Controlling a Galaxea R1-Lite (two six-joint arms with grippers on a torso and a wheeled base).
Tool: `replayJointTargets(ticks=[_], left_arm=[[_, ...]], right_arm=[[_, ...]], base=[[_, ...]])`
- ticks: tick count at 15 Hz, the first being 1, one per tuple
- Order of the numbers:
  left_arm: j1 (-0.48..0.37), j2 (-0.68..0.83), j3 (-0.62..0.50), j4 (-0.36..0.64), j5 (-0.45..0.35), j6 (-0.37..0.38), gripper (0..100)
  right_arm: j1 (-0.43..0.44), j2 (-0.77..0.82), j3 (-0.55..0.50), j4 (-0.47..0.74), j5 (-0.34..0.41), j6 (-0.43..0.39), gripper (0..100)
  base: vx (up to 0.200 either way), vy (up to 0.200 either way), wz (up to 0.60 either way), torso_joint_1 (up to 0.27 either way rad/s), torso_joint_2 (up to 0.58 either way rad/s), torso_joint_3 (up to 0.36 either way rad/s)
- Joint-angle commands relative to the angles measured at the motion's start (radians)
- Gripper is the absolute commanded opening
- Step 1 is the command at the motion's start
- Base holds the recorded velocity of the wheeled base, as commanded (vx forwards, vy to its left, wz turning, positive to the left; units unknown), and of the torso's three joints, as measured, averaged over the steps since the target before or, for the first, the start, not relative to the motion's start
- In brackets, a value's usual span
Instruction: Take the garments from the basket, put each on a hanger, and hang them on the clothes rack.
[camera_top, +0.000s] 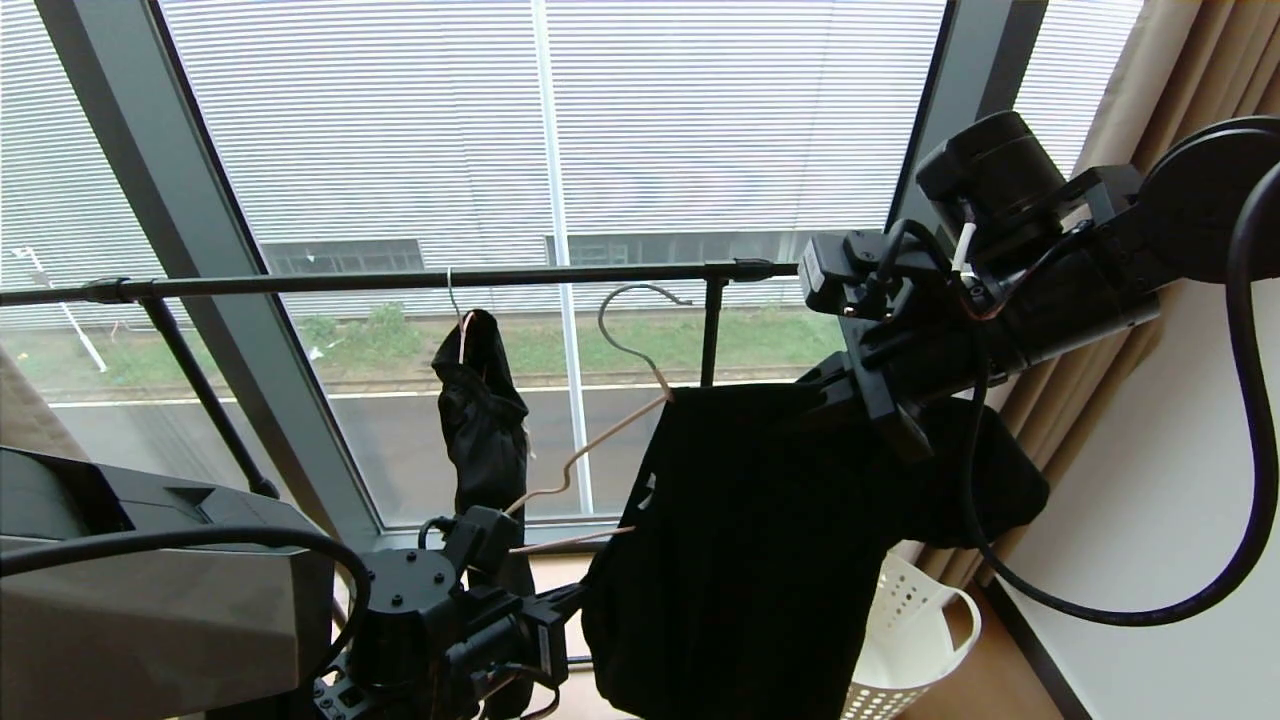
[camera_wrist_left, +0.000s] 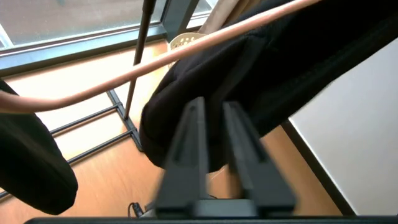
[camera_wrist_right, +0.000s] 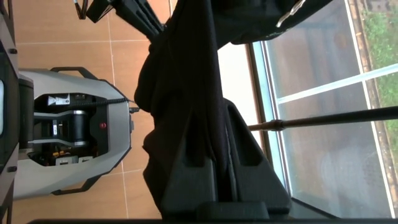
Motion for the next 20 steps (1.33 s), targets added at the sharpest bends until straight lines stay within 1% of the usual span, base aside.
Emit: replayJointTargets(ticks=[1, 3, 9, 12, 15, 20], left_arm=[[0.006, -0.003, -0.002, -0.001, 0.0, 0.0, 0], [0.008, -0.003, -0.002, -0.001, 0.0, 0.0, 0], [0.017, -0.003, -0.01, -0.001, 0.002, 0.0, 0], [0.037, -0.003, -0.019, -0.001, 0.002, -0.002, 0], [0.054, -0.01, -0.022, -0.001, 0.002, -0.002, 0], [0.075, -0.033, -0.025, -0.001, 0.002, -0.002, 0]], right_arm=[[-0.029, -0.008, 0.02, -0.001, 0.001, 0.0, 0], [-0.055, -0.034, 0.055, -0.002, 0.02, -0.003, 0], [-0.122, -0.097, 0.133, -0.004, 0.032, -0.011, 0], [-0.155, -0.134, 0.179, -0.005, 0.036, -0.013, 0], [-0.167, -0.156, 0.221, -0.005, 0.033, -0.045, 0], [-0.167, -0.159, 0.256, -0.005, 0.026, -0.056, 0]], base=[[0.0, 0.0, 0.0, 0.0, 0.0, 0.0], [0.0, 0.0, 0.0, 0.0, 0.0, 0.0], [0.0, 0.0, 0.0, 0.0, 0.0, 0.0], [0.0, 0.0, 0.0, 0.0, 0.0, 0.0], [0.0, 0.0, 0.0, 0.0, 0.0, 0.0], [0.0, 0.0, 0.0, 0.0, 0.0, 0.0]])
